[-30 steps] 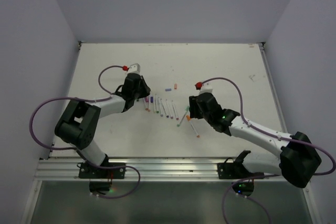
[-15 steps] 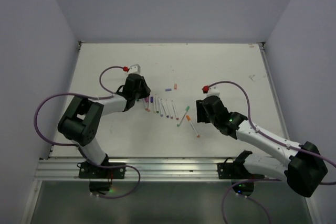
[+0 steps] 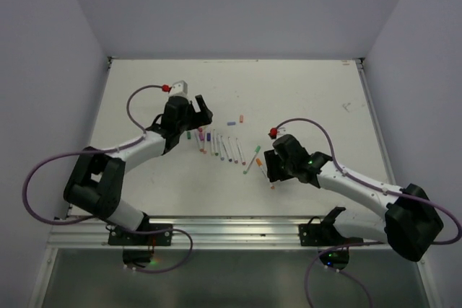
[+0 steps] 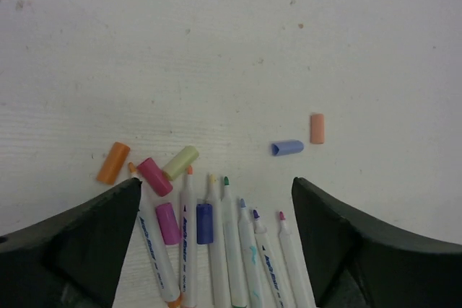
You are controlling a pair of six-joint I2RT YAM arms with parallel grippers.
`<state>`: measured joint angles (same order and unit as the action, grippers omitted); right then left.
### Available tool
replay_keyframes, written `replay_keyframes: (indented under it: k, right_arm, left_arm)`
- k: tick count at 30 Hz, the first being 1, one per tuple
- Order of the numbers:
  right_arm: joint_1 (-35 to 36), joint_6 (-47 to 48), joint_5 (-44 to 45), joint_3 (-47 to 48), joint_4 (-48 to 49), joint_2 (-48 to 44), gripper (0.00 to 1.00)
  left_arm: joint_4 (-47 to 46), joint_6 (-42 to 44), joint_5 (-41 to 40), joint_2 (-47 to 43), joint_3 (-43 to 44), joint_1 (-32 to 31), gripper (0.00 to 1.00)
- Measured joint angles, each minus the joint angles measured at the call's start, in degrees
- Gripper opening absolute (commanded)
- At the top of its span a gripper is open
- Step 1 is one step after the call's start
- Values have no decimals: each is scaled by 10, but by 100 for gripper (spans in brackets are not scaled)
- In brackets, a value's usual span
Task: Open the pen caps
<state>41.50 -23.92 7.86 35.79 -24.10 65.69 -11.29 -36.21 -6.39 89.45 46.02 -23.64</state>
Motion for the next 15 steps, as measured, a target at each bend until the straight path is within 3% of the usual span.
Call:
replay_keyframes:
  k: [1, 8, 15]
  right_arm:
    - [0, 1, -6, 1, 0, 9, 54]
    - [8, 3, -30, 9, -2, 75, 54]
    - [20, 3, -10, 27, -8, 111, 50]
  left_arm:
    - [7, 1, 0, -17, 2, 0, 100]
    - [56, 12, -14, -160, 9, 0, 100]
    - [123, 28, -26, -237, 10, 0, 100]
